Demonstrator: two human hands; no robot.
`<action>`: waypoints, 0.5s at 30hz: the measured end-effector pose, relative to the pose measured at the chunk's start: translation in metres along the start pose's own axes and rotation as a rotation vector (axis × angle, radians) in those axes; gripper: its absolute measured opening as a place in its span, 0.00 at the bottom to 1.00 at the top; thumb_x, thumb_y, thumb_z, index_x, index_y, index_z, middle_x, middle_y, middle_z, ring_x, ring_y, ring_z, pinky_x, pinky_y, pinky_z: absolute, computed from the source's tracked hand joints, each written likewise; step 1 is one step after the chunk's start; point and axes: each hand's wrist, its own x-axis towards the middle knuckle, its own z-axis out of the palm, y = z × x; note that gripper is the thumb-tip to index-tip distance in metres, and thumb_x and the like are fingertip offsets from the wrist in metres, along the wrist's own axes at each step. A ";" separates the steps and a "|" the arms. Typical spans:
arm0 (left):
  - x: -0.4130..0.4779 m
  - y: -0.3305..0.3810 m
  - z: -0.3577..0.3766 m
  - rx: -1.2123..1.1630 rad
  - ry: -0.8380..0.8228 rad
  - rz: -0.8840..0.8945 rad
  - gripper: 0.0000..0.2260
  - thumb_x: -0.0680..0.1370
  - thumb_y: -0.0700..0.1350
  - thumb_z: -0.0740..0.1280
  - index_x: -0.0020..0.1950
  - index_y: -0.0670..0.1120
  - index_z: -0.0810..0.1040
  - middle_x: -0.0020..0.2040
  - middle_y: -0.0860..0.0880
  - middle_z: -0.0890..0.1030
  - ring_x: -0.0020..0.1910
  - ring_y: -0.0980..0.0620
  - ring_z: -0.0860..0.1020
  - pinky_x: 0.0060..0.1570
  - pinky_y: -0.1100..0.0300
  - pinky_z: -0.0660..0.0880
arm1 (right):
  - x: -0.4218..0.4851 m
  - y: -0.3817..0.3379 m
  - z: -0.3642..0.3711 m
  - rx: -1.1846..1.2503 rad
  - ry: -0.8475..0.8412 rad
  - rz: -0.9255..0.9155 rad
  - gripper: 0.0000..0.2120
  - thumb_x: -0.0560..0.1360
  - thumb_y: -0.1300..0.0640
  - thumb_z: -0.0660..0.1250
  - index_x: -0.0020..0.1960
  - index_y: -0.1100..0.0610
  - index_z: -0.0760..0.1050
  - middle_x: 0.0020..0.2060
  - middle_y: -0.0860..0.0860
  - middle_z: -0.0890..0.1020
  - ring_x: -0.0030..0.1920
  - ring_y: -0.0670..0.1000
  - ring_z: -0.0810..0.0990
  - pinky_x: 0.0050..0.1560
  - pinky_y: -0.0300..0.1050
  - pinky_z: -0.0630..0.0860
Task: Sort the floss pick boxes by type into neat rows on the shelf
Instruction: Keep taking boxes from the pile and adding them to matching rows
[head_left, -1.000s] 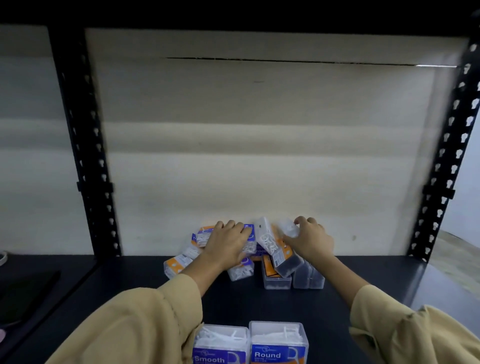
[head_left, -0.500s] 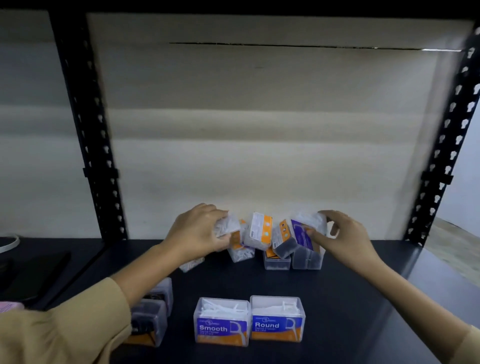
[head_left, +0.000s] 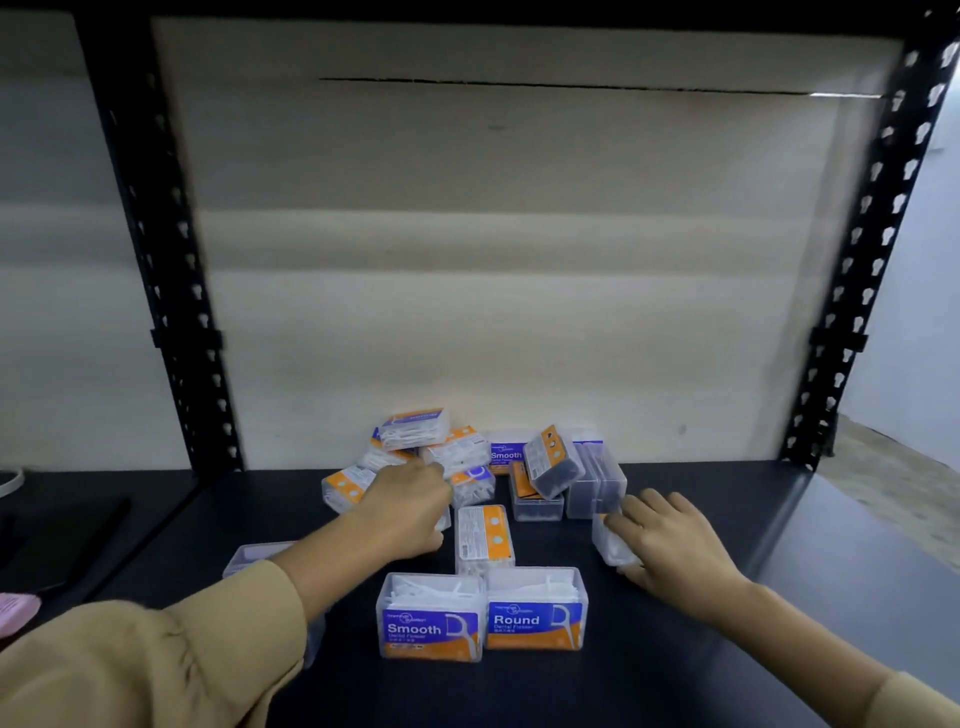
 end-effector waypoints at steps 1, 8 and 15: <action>0.000 0.003 0.002 -0.010 -0.009 0.017 0.14 0.73 0.47 0.64 0.56 0.43 0.76 0.57 0.44 0.75 0.57 0.44 0.74 0.45 0.53 0.71 | 0.000 -0.001 0.003 0.009 -0.006 0.010 0.28 0.44 0.43 0.80 0.42 0.51 0.82 0.35 0.46 0.80 0.32 0.50 0.78 0.29 0.42 0.72; 0.008 -0.011 0.008 -0.401 -0.144 -0.065 0.22 0.71 0.53 0.69 0.64 0.53 0.74 0.57 0.51 0.78 0.52 0.53 0.76 0.47 0.60 0.74 | -0.008 0.010 0.002 0.264 -0.068 0.176 0.24 0.58 0.41 0.76 0.52 0.45 0.79 0.42 0.44 0.81 0.44 0.49 0.80 0.41 0.40 0.69; 0.011 -0.060 0.000 -0.474 -0.465 -0.016 0.30 0.72 0.44 0.71 0.72 0.52 0.66 0.68 0.50 0.71 0.57 0.56 0.70 0.49 0.73 0.65 | 0.000 0.051 0.000 0.585 -0.194 0.369 0.21 0.72 0.43 0.66 0.63 0.49 0.73 0.46 0.44 0.75 0.53 0.49 0.73 0.58 0.47 0.71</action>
